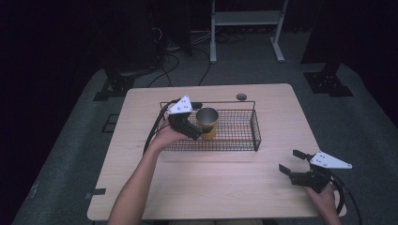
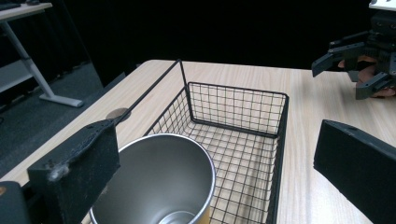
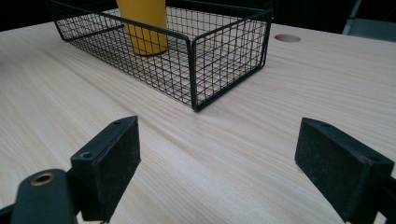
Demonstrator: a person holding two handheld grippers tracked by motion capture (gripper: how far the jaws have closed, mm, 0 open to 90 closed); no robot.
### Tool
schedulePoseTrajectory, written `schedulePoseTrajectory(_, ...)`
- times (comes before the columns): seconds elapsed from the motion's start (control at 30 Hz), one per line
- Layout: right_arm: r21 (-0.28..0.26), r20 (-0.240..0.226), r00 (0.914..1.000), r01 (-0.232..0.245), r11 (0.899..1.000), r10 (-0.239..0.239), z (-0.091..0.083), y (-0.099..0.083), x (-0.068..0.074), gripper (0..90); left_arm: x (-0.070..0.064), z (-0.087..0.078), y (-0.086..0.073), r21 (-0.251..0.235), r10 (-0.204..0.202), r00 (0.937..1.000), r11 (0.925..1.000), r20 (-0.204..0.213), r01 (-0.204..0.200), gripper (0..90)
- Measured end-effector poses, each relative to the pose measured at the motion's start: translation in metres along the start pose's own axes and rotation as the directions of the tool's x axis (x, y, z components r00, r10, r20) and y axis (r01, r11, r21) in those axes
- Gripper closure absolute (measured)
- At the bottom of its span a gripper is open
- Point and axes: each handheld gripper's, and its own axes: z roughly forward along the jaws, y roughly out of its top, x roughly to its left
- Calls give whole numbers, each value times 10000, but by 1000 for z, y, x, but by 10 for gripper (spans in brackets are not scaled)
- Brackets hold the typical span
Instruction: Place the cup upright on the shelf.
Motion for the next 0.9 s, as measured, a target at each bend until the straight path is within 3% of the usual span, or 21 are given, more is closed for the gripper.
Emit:
schedulePoseTrajectory(0.37,19,8,10000,12,10000,-12,0,0,0,131,-11,-13,-11,-147,-110,9995,9998,-303,106,0)
schedulePoseTrajectory(0.9,21,6,10000,-14,10000,14,0,0,0,131,-26,-22,-13,-249,-14,9997,9997,-239,8,0)
